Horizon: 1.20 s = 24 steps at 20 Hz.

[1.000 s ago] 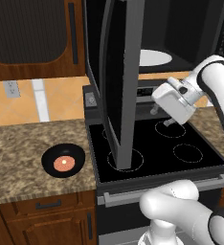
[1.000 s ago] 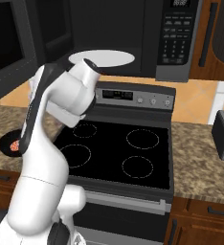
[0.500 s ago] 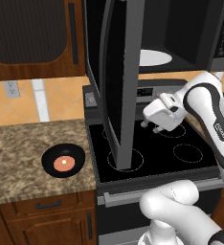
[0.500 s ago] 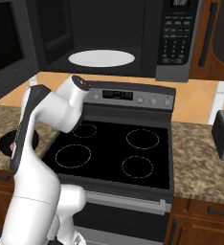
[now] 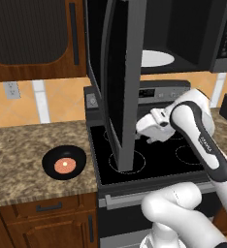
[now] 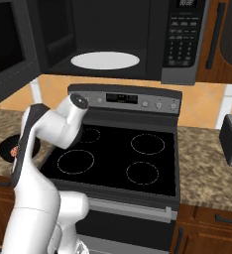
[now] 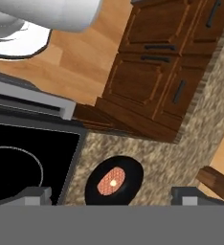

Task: Open the microwave, place the bowl with waffle inside the microwave, then close the microwave door and turn it on.

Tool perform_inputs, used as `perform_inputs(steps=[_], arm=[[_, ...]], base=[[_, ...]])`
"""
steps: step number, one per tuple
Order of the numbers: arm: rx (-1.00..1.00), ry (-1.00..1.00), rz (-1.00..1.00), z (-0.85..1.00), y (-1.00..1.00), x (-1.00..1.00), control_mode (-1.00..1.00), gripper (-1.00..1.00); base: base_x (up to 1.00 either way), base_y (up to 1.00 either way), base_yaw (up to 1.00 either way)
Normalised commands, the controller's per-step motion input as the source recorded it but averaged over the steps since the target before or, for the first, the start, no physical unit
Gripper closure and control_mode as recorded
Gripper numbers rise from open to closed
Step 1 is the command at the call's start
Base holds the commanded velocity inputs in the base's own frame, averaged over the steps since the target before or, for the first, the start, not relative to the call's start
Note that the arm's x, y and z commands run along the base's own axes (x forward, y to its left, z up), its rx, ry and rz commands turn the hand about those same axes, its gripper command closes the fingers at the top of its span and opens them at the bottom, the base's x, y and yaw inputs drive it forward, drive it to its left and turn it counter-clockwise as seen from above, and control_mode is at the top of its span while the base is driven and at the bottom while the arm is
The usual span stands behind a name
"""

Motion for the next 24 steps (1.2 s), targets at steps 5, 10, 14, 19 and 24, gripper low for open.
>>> perform_inputs(steps=[5,10,14,19,24], arm=[[-0.02,0.04,0.0,-0.39,0.39,0.59,-1.0,-1.0],[0.0,0.04,0.0,-0.37,0.32,0.49,-1.0,-1.0],[0.0,0.12,0.0,-0.38,0.43,0.46,-1.0,-1.0],[0.0,0.13,-0.01,-0.33,0.48,0.38,-1.0,-1.0],[-0.03,0.14,-0.02,-0.28,0.57,0.36,-1.0,-1.0]], base=[[0.0,0.0,0.0],[0.0,0.0,0.0],[0.0,0.0,0.0],[0.0,0.0,0.0],[0.0,0.0,0.0]])
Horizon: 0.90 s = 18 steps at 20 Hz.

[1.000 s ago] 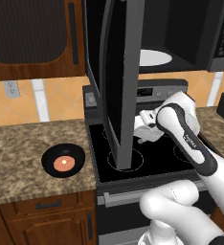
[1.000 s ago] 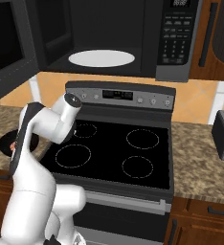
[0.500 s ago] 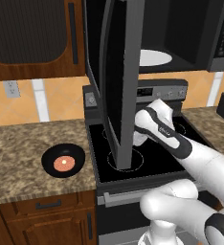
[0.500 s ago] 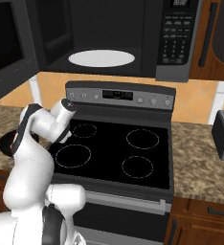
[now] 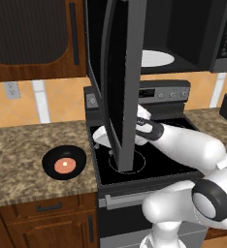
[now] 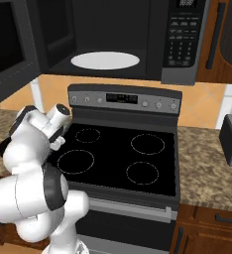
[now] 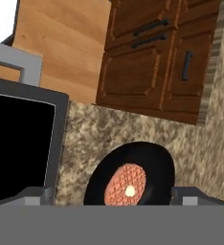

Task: Open the microwave, place the bowl with waffle inside the microwave, then close the microwave door and turn it on.

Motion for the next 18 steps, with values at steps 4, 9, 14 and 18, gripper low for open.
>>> perform_inputs(steps=[4,9,14,18], arm=[[-0.13,0.09,0.0,-0.35,0.42,0.3,-1.0,-1.0],[-0.17,0.02,0.0,-0.45,0.15,0.29,-1.0,-1.0],[-0.12,0.0,0.0,-0.38,0.15,0.27,-1.0,-1.0],[-0.08,0.0,0.0,-0.3,0.18,0.31,-1.0,-1.0]], base=[[0.0,0.0,0.0],[0.0,0.0,0.0],[0.0,0.0,0.0],[0.0,0.0,0.0]])
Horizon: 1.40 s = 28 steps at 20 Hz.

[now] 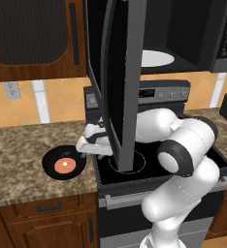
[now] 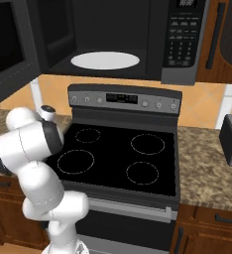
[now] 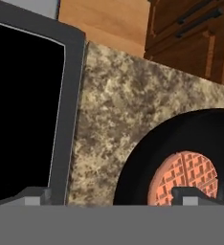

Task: Open the microwave, place the bowl with waffle inside the microwave, then close the microwave door and turn it on.

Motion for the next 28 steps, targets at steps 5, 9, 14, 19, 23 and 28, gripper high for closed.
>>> perform_inputs(steps=[5,9,14,19,23,28], arm=[[-0.02,-0.01,0.0,-0.15,0.21,0.36,-1.0,-1.0],[-0.02,-0.02,0.0,-0.17,0.24,0.37,-1.0,-1.0],[-0.06,0.0,0.0,-0.32,0.24,0.23,-1.0,-1.0],[-0.09,0.0,0.0,-0.33,0.3,0.0,-1.0,-1.0],[-0.05,0.0,-0.02,-0.14,0.26,0.0,-1.0,1.0],[-0.01,0.0,-0.04,-0.13,0.06,-0.01,-1.0,1.0]], base=[[0.0,0.0,0.0],[0.0,0.0,0.0],[0.0,0.0,0.0],[0.0,0.0,0.0],[0.0,0.0,0.0],[0.0,0.0,0.0]])
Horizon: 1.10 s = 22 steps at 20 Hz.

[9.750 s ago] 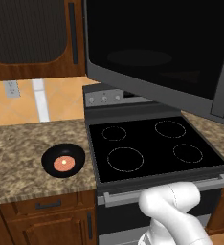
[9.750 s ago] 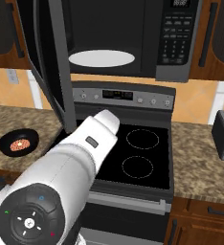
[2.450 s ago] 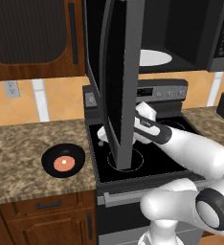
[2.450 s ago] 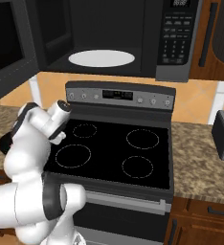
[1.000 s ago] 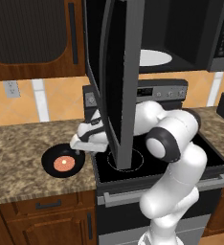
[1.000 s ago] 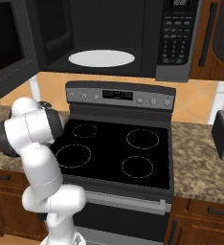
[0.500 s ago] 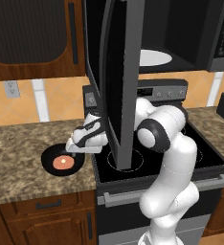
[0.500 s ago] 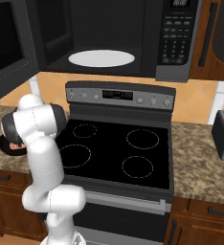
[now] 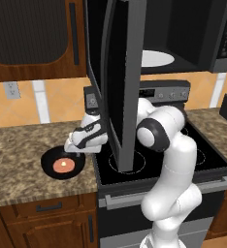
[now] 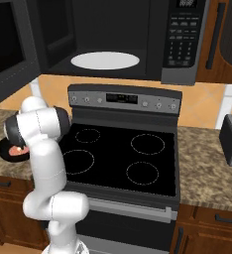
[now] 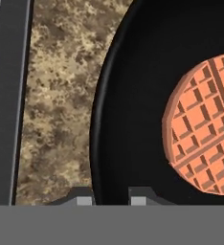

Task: Open the microwave, place the bowl with waffle inside the microwave, then close the microwave door and turn it on.

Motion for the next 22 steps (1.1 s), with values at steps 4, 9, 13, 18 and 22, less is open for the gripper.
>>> perform_inputs(steps=[4,9,13,18,22], arm=[[0.0,-0.05,-0.09,-0.03,0.0,-0.21,-1.0,1.0],[0.06,-0.27,-0.11,0.02,-0.14,-0.53,-1.0,1.0],[0.1,-0.37,-0.12,0.21,-0.5,-0.53,-1.0,1.0],[0.2,-0.13,-0.14,0.82,-0.8,-0.23,-1.0,1.0],[0.08,0.0,-0.12,1.0,-0.73,-0.17,-1.0,1.0]], base=[[0.0,0.0,0.0],[0.0,0.0,0.0],[0.0,0.0,0.0],[0.0,0.0,0.0],[0.0,0.0,0.0]])
